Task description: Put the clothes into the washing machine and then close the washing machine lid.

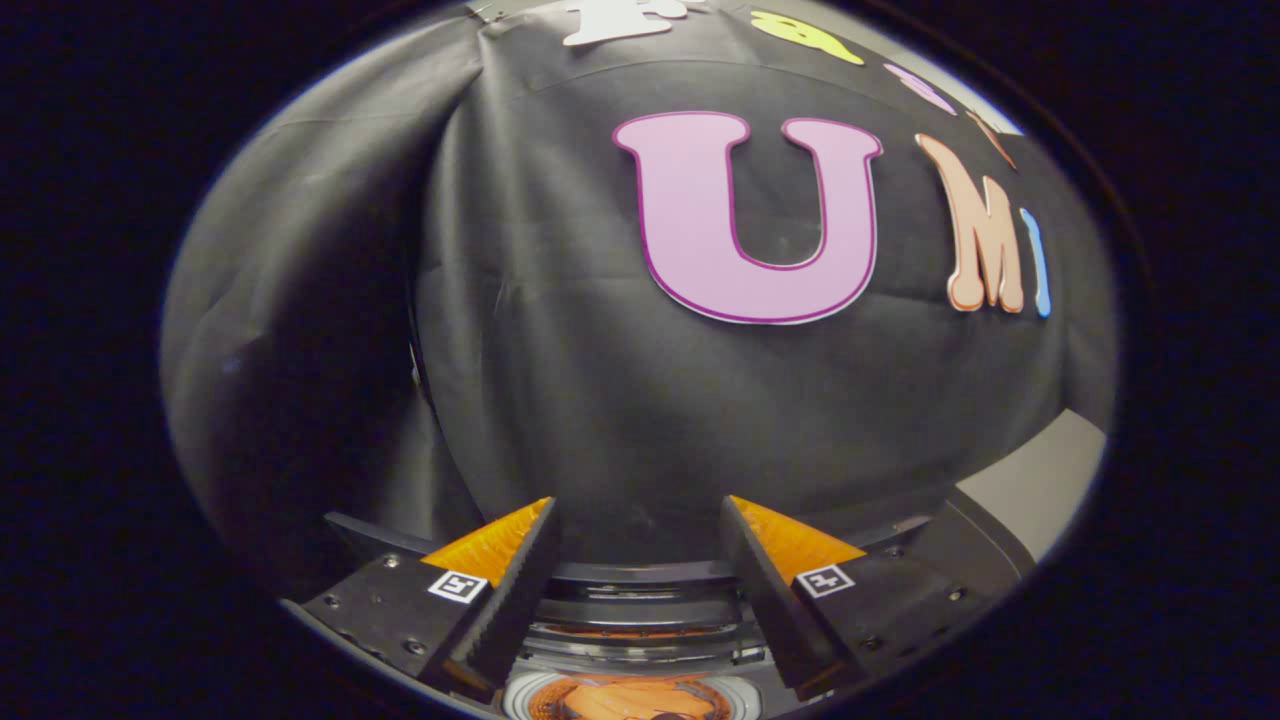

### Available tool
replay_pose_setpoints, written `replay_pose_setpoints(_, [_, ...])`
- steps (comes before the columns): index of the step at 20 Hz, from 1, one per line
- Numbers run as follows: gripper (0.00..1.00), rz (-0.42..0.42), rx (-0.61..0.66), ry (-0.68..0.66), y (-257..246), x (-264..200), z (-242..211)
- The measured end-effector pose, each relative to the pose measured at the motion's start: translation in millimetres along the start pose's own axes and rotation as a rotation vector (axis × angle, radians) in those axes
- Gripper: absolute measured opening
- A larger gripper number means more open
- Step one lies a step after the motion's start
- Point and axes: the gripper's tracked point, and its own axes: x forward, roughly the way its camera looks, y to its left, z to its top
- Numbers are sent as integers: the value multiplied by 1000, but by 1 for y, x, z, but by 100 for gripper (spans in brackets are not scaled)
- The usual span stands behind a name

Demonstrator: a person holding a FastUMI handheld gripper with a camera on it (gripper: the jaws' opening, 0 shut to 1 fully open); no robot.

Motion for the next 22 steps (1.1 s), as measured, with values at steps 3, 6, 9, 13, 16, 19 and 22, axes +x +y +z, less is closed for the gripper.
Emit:
replay_pose_setpoints(3, [97,0,-2,-1,-1,2,0])
replay_pose_setpoints(6, [97,-2,-6,3,-2,2,0])
replay_pose_setpoints(9, [96,-5,-4,5,-2,2,1])
replay_pose_setpoints(13, [97,-3,-5,6,-1,2,1])
replay_pose_setpoints(16, [96,-1,-4,6,-2,1,0])
replay_pose_setpoints(19, [97,-1,-7,-2,-2,1,1])
replay_pose_setpoints(22, [96,16,-3,-14,-1,1,2])
